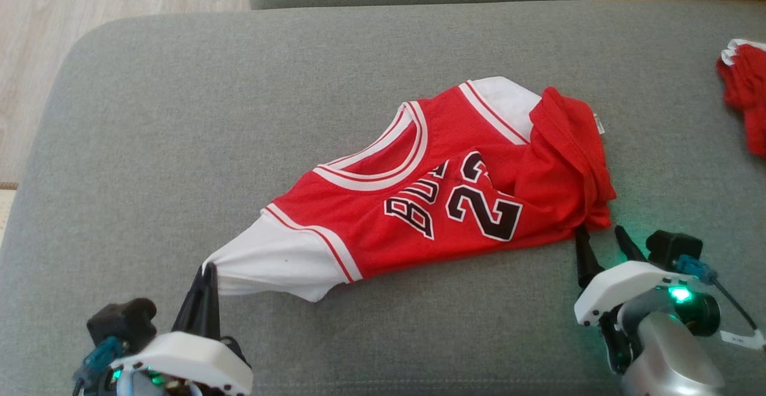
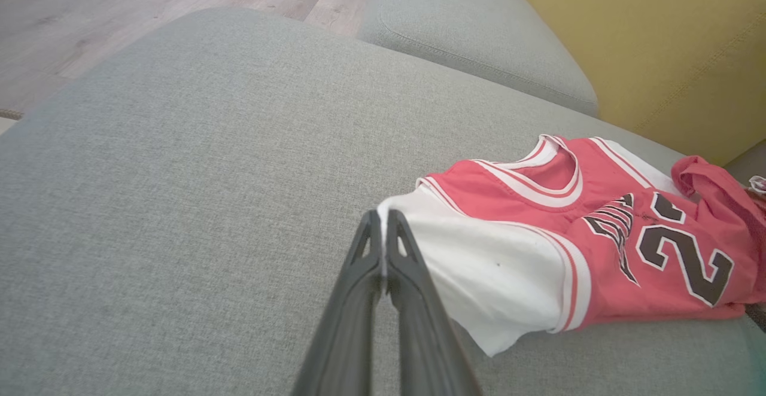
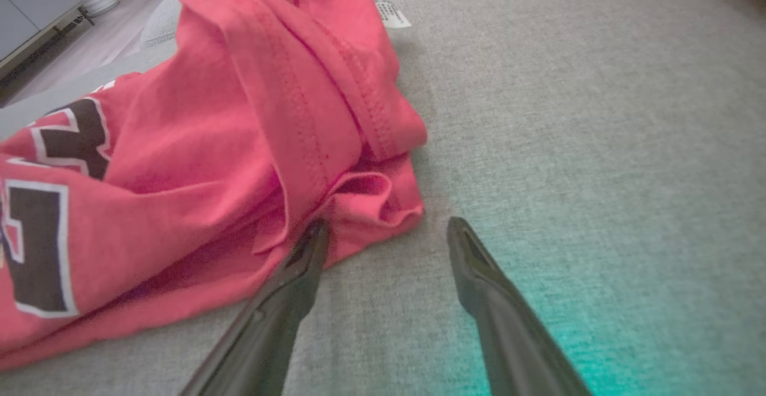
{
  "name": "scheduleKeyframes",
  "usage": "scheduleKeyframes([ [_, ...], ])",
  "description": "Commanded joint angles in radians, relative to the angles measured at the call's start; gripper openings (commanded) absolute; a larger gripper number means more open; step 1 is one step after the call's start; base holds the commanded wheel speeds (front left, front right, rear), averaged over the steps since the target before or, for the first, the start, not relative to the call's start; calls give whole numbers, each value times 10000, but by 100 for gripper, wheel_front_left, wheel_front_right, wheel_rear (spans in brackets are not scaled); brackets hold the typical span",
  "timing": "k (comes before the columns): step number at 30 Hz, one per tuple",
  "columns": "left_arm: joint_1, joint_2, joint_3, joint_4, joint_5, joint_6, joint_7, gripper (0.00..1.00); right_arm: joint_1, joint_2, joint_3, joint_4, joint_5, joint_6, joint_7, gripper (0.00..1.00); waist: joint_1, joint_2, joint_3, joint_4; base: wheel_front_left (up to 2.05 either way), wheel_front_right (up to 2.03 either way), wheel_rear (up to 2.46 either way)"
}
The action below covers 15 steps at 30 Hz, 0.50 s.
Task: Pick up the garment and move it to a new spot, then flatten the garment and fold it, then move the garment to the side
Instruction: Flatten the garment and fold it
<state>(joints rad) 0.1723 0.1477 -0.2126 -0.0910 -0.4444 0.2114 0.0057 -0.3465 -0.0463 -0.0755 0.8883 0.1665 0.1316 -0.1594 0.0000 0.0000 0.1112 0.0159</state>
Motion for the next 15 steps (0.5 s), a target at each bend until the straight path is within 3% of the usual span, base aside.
scheduleKeyframes([
  [1, -447, 110, 316, -287, -23, 26, -114, 0, -475, -39, 326, -102, 2, -9, -89, 100, 0, 0, 3, 0, 0, 0, 0],
  [8, -495, 153, 248, -286, -15, 20, -71, 0, -843, -39, 276, 447, -84, -9, -54, 99, 0, 0, 39, 96, 0, 0, 0],
  [9, -495, 162, 243, -290, -13, 28, -62, 0, -899, -43, 221, 562, -133, -9, -41, 86, 0, 0, 41, 120, 0, 0, 0],
  [11, -493, 175, 239, -295, -15, 44, -49, 0, -992, -59, 126, 786, -213, -9, -29, 49, 0, 0, 42, 162, 0, 0, 0],
  [12, -493, 180, 238, -295, -17, 51, -45, 0, -1029, -64, 91, 888, -240, -9, -39, 36, 0, 0, 39, 179, 0, 0, 0],
  [14, -493, 189, 236, -293, -24, 65, -40, 0, -1077, -80, 39, 1056, -262, -9, -87, 0, 0, 0, 22, 201, 0, 0, 0],
  [15, -490, 193, 238, -293, -28, 73, -41, 0, -1089, -80, 10, 1106, -234, -9, -126, 0, 0, 0, 8, 204, 0, 0, 0],
])
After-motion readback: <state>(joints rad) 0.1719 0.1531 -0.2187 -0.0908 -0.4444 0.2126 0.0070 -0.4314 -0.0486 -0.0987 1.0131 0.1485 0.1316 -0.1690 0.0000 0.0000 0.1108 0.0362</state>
